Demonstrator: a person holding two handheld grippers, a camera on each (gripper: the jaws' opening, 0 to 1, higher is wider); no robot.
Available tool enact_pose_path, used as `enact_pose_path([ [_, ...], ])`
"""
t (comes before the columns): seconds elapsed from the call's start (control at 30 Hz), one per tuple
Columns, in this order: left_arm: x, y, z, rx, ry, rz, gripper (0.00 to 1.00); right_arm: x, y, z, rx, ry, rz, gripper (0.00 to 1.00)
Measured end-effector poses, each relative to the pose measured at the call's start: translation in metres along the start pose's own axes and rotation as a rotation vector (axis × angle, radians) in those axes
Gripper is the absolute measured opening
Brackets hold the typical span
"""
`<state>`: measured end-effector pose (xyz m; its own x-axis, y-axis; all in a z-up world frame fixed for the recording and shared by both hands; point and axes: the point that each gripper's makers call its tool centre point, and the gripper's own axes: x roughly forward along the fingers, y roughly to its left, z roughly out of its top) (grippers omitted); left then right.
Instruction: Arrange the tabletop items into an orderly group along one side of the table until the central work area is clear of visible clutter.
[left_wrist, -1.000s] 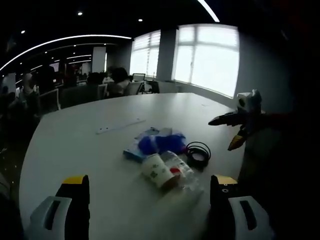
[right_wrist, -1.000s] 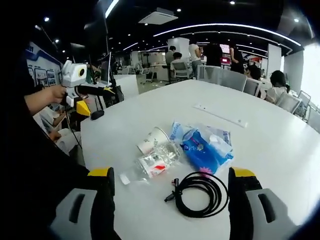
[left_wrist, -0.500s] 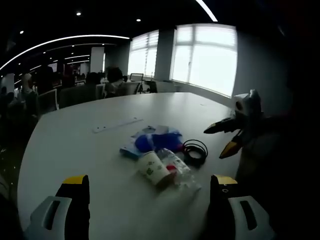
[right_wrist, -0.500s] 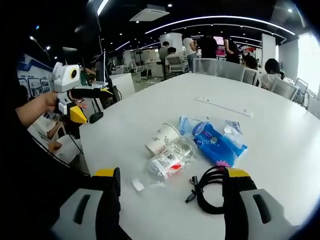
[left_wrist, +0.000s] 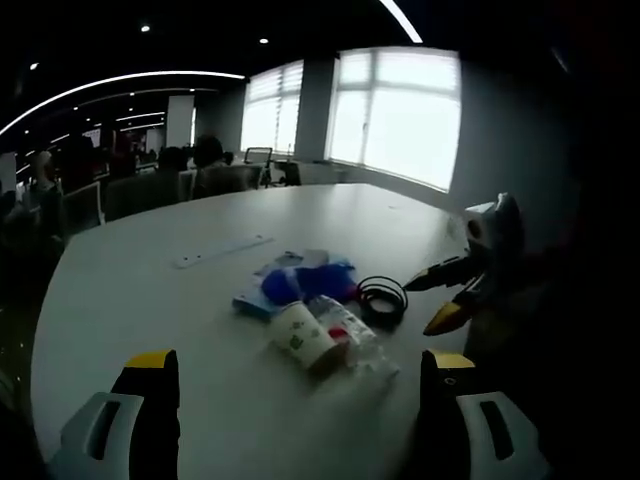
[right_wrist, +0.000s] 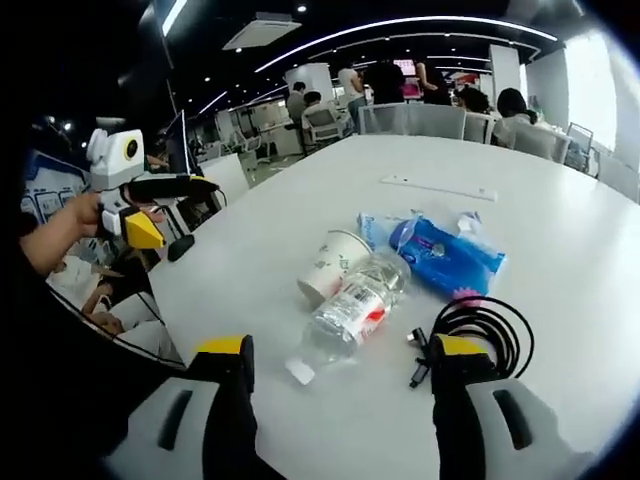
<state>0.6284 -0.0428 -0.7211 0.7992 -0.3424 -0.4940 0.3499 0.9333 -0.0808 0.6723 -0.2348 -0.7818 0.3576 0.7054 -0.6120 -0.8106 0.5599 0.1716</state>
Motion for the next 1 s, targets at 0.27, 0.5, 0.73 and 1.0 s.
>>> enact_pose_path([
  [0.27, 0.003, 0.001, 0.001, 0.022, 0.001, -0.024, 0.99, 0.015, 0.001, -0.012, 0.073, 0.032, -0.055, 0.6],
  [0.5, 0.005, 0.004, 0.003, 0.03, 0.001, -0.041, 0.99, 0.028, 0.011, -0.024, 0.119, 0.084, -0.058, 0.52],
  [0.73, 0.005, 0.007, 0.005, 0.048, -0.006, -0.057, 0.99, 0.041, 0.017, -0.036, 0.137, 0.139, -0.078, 0.45],
  [1.0, 0.004, 0.011, 0.005, 0.056, -0.009, -0.064, 0.99, 0.052, 0.033, -0.047, 0.123, 0.193, -0.105, 0.43],
])
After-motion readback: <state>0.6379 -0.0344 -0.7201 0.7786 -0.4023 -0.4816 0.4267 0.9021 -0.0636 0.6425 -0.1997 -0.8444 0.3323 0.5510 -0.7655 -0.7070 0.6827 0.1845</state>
